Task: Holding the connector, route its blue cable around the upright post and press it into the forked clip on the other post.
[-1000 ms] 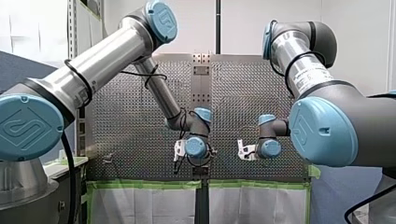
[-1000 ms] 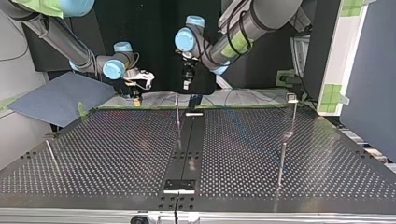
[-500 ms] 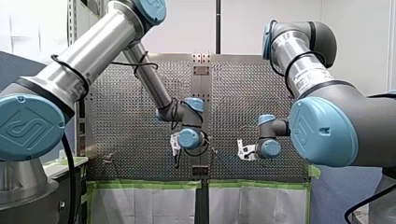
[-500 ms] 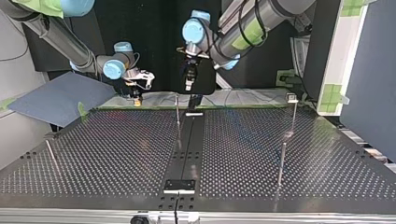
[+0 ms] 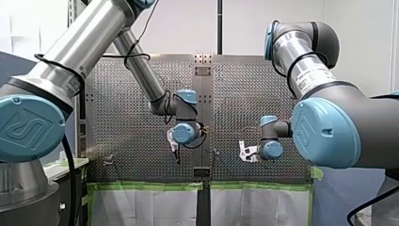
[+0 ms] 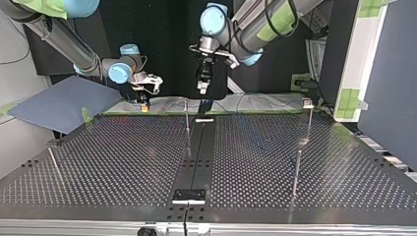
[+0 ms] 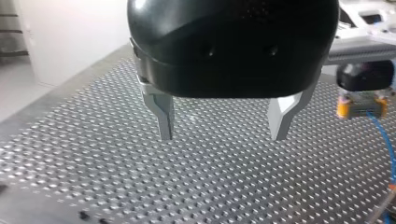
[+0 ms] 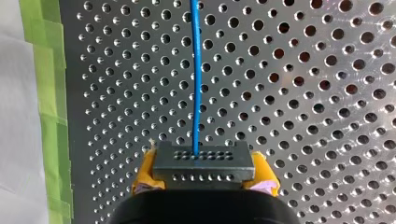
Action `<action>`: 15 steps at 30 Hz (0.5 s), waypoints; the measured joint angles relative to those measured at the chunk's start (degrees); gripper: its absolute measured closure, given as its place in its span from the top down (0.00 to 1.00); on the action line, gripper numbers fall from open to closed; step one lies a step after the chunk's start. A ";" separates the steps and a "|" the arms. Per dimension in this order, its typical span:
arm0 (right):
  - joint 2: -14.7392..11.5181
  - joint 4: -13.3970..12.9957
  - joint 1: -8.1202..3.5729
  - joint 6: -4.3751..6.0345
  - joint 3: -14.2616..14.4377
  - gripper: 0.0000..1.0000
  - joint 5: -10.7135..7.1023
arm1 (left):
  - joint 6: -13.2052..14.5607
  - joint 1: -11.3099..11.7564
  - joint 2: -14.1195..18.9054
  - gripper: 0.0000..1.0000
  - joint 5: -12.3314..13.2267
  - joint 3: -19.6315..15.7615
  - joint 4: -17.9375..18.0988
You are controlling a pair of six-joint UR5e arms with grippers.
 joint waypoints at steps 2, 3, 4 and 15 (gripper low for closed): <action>-0.01 -0.03 0.00 0.00 0.00 0.38 0.00 | -0.44 0.05 1.10 1.00 0.00 -1.08 0.92; -0.01 -0.07 0.00 0.00 0.00 0.38 0.00 | -0.59 0.07 1.55 1.00 0.00 -1.55 1.23; -0.01 -0.11 0.00 0.00 0.00 0.38 0.00 | -0.73 0.11 2.14 1.00 0.00 -2.12 1.55; -0.39 0.18 -0.52 0.01 0.00 0.38 0.60 | -1.57 0.89 7.02 1.00 -0.01 -7.02 5.26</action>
